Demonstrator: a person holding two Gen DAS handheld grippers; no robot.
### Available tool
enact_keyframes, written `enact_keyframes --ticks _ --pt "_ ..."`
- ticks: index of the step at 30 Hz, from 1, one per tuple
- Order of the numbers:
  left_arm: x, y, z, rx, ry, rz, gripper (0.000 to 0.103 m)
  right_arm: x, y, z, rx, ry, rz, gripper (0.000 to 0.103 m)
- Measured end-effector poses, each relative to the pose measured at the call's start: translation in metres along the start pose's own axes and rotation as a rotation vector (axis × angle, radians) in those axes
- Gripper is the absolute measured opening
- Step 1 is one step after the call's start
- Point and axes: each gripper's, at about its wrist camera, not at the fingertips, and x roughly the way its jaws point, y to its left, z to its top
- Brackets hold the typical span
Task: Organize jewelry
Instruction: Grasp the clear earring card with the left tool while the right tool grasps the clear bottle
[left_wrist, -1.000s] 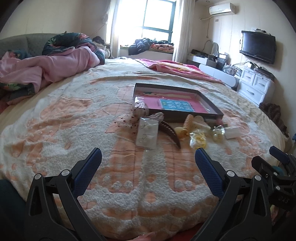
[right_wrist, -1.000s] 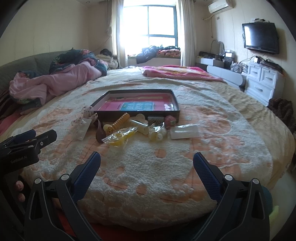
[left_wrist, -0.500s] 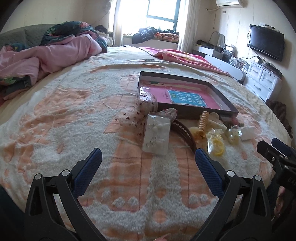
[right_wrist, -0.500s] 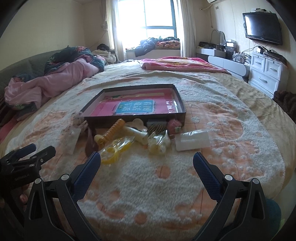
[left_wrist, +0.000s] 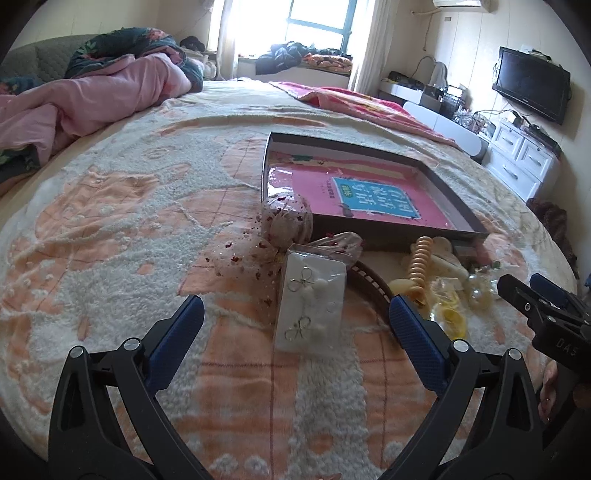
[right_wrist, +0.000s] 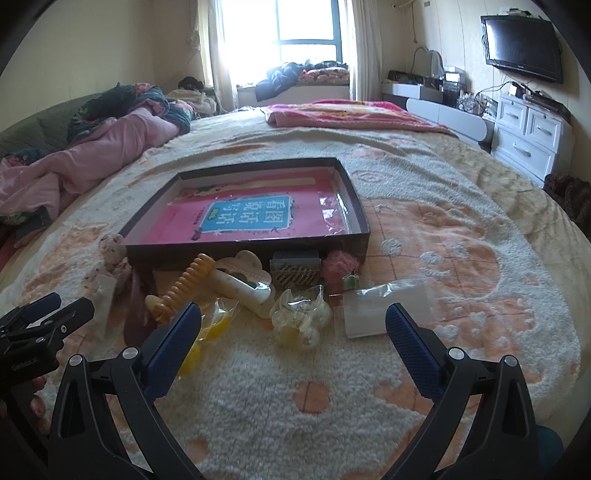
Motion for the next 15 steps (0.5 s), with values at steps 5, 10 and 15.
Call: enact_keyframes --ticks 5,10,15 --pt "0.014 -0.003 0.000 0.011 0.028 -0.010 0.090 0.019 0.002 0.001 -0.010 0.039 -0.007 0.085" --pt "0.017 -0.010 -0.001 0.047 0.026 -0.050 0.070 0.036 0.005 -0.002 -0.006 0.080 -0.016 0.068" --pt "0.024 -0.011 -0.002 0.057 0.041 -0.070 0.037 0.046 0.004 -0.006 -0.012 0.085 -0.034 0.044"
